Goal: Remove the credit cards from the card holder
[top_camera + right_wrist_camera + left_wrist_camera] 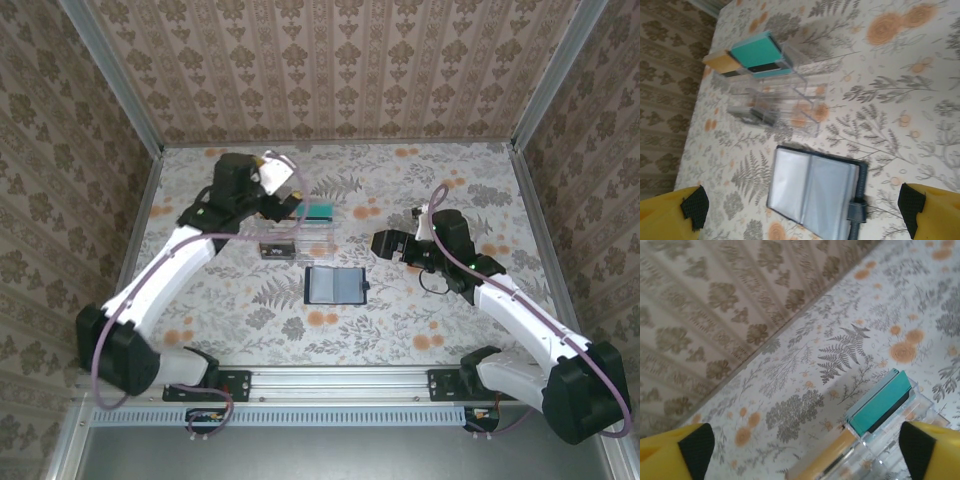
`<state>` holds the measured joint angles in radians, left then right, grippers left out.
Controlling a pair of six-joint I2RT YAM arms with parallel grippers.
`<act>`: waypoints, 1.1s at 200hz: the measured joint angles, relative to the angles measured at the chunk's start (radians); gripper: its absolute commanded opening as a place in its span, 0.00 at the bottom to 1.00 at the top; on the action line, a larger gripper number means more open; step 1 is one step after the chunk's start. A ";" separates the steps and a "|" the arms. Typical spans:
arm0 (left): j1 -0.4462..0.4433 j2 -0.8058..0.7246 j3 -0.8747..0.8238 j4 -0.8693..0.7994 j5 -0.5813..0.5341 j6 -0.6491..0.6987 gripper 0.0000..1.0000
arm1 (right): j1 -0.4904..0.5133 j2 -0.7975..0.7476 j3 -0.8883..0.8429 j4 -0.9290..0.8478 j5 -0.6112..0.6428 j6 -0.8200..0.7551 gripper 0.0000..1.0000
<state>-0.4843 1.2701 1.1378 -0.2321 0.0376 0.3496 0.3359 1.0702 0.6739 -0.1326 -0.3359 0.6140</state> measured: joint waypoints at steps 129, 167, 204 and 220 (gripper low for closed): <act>0.289 -0.530 -0.581 -0.122 -0.447 -0.555 1.00 | -0.001 -0.087 -0.034 -0.021 0.708 -0.334 1.00; 0.429 -0.377 -0.647 0.003 -0.455 -0.582 1.00 | -0.037 -0.017 -0.145 0.172 0.831 -0.497 1.00; 0.506 -0.150 -0.671 0.201 -0.427 -0.549 1.00 | -0.129 0.131 -0.174 0.359 0.808 -0.557 1.00; 0.508 -0.073 -0.686 0.320 -0.403 -0.518 1.00 | -0.164 0.188 -0.185 0.445 0.776 -0.571 1.00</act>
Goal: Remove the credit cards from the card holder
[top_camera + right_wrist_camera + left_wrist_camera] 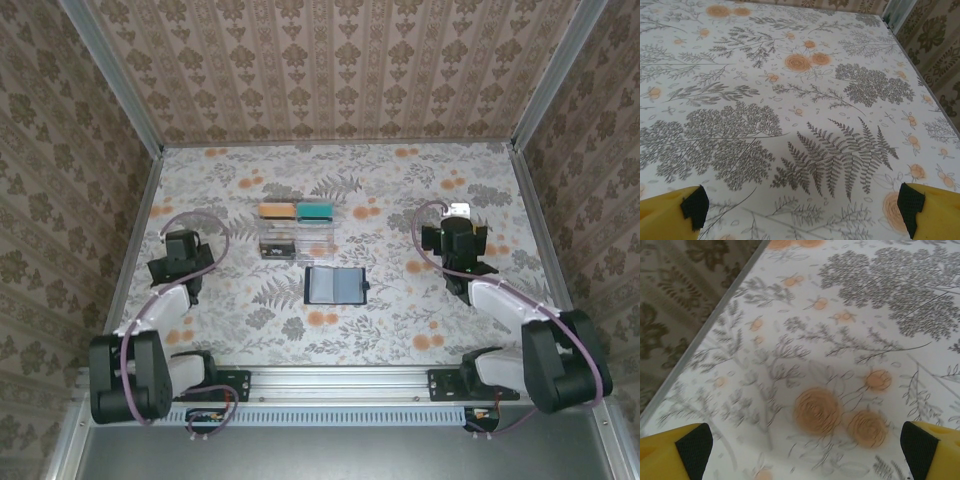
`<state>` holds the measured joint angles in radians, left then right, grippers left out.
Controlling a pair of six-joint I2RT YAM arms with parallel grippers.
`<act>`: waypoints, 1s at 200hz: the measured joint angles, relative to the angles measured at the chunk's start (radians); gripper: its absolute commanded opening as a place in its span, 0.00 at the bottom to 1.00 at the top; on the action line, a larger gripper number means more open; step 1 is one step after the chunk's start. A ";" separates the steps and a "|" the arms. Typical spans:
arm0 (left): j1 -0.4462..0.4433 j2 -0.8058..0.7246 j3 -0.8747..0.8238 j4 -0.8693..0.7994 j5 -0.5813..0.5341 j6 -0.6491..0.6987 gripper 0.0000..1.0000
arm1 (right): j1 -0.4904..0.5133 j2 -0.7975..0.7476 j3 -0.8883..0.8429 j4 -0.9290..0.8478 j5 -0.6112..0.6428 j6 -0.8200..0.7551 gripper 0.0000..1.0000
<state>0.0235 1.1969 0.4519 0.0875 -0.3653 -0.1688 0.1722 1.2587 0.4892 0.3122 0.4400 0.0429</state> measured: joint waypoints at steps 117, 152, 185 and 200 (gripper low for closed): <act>0.028 0.248 -0.071 0.666 0.324 0.115 1.00 | -0.127 0.271 -0.093 0.471 -0.287 -0.018 1.00; -0.010 0.340 -0.068 0.721 0.364 0.162 1.00 | -0.135 0.271 -0.093 0.508 -0.314 -0.018 1.00; -0.025 0.341 -0.067 0.729 0.361 0.186 1.00 | -0.135 0.271 -0.093 0.517 -0.321 -0.018 1.00; -0.036 0.341 -0.067 0.729 0.362 0.193 1.00 | -0.135 0.271 -0.093 0.517 -0.322 -0.018 1.00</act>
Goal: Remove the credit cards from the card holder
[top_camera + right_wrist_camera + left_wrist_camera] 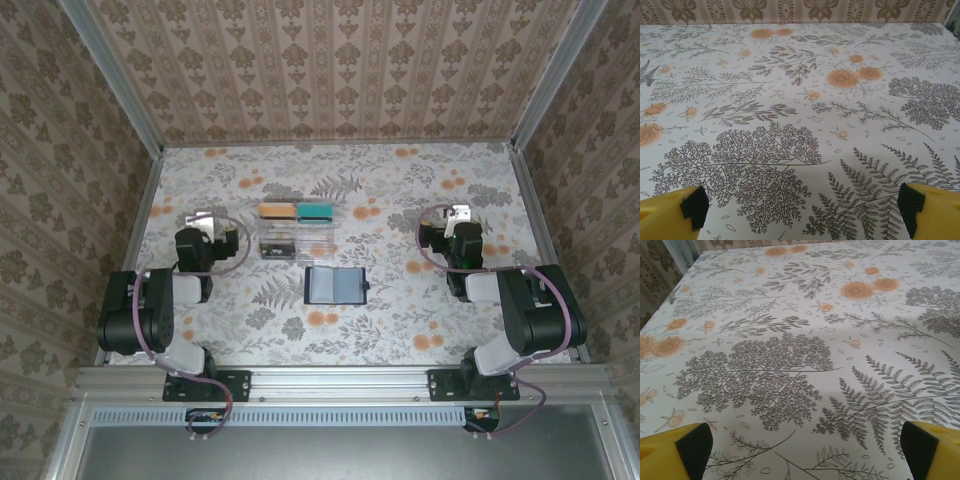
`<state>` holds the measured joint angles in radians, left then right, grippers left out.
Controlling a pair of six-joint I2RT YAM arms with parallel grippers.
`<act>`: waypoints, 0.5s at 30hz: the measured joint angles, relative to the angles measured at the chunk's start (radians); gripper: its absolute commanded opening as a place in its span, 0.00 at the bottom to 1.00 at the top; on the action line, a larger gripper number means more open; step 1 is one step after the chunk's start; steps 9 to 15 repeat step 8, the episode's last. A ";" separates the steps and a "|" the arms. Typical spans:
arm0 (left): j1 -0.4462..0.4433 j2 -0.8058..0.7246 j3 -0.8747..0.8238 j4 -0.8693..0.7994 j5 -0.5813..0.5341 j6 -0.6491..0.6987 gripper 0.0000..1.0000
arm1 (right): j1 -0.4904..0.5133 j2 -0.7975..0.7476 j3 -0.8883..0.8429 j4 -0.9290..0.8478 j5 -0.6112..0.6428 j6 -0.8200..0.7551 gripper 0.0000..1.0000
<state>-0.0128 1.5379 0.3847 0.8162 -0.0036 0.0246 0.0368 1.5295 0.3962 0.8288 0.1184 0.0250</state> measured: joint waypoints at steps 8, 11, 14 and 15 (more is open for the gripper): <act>-0.006 0.000 0.002 0.000 -0.003 0.014 1.00 | -0.001 0.000 0.000 0.000 -0.001 0.000 1.00; -0.006 0.000 0.002 0.000 -0.003 0.014 1.00 | -0.001 0.000 0.000 0.000 -0.001 0.000 1.00; -0.006 0.000 0.002 0.000 -0.003 0.014 1.00 | -0.001 0.000 0.000 0.000 -0.001 0.000 1.00; -0.006 0.000 0.002 0.000 -0.003 0.014 1.00 | -0.001 0.000 0.000 0.000 -0.001 0.000 1.00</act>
